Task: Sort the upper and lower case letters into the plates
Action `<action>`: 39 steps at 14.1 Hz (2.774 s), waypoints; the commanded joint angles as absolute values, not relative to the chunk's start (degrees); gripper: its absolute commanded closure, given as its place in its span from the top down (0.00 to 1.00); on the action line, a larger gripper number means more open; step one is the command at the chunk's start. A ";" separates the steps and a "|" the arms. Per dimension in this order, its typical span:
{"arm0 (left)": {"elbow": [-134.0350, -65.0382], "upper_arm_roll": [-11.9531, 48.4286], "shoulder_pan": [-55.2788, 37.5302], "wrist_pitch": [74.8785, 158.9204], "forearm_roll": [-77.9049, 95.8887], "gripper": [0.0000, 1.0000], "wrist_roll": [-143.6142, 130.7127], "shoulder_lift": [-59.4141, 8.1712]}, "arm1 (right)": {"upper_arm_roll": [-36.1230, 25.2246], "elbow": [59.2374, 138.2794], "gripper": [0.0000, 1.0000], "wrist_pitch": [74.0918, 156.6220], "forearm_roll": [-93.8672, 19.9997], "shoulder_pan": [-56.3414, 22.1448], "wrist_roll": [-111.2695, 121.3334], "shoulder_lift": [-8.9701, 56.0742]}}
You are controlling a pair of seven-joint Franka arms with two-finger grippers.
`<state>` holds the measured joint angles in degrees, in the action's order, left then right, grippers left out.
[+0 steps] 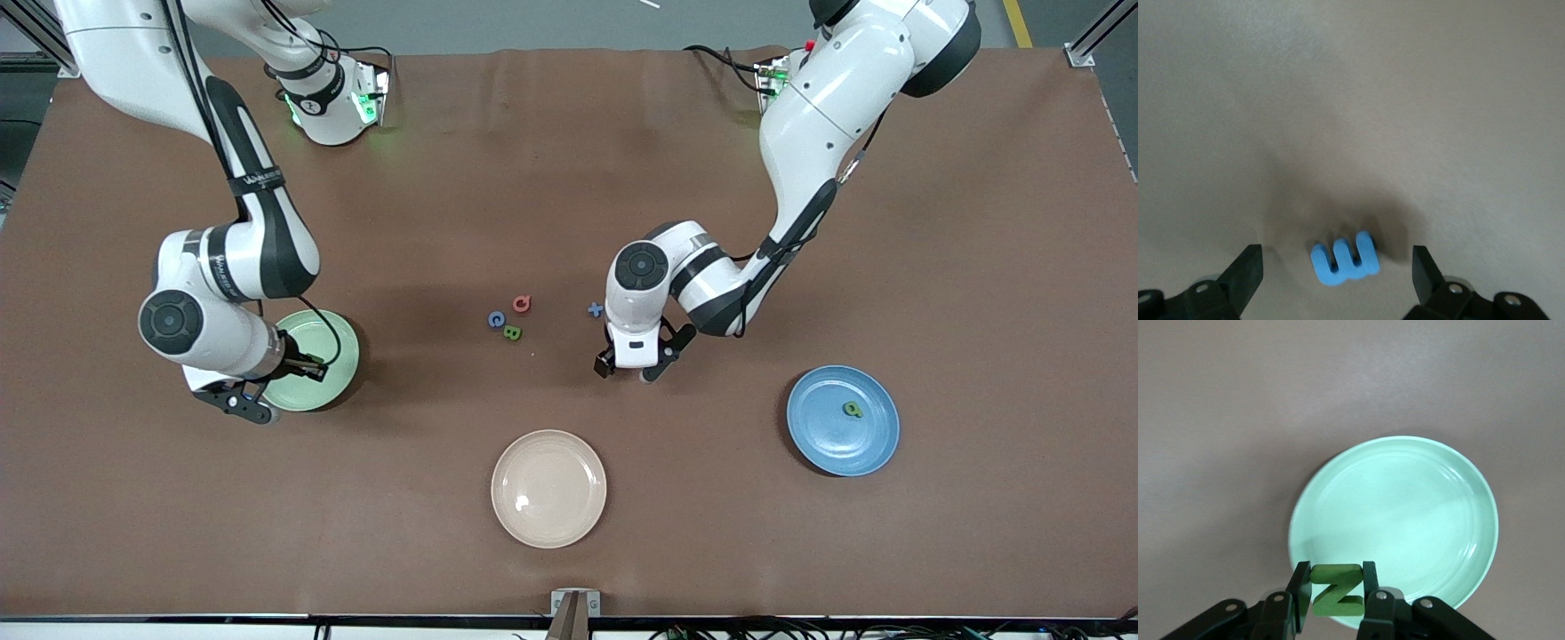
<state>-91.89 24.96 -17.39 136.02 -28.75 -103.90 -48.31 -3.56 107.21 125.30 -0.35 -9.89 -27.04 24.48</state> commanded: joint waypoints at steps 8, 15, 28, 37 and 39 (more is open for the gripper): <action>-90.26 24.87 -17.75 134.91 -29.18 0.35 -106.26 -49.48 | -2.11 124.80 0.01 139.83 -0.09 -6.68 -23.55 20.74; -90.26 24.96 -11.53 133.34 -30.06 0.00 -98.54 -46.06 | -2.11 127.00 0.06 141.77 -0.09 -4.22 -21.62 20.83; -92.20 25.49 6.76 124.63 -29.27 0.01 -62.77 -39.55 | 3.52 117.16 1.00 135.44 -9.05 -12.72 -38.56 20.83; -92.20 25.22 13.35 126.38 -29.44 0.52 -56.87 -42.10 | 2.90 106.53 1.00 137.36 -7.74 -31.10 -52.01 29.34; -92.37 25.31 13.27 126.04 -29.44 0.85 -56.95 -41.49 | 2.90 106.00 0.99 139.82 -3.80 -32.25 -55.53 31.80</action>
<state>-91.80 24.86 13.00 125.74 -28.92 -57.49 -42.18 3.74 108.34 137.92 -6.89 -30.55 -51.54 28.13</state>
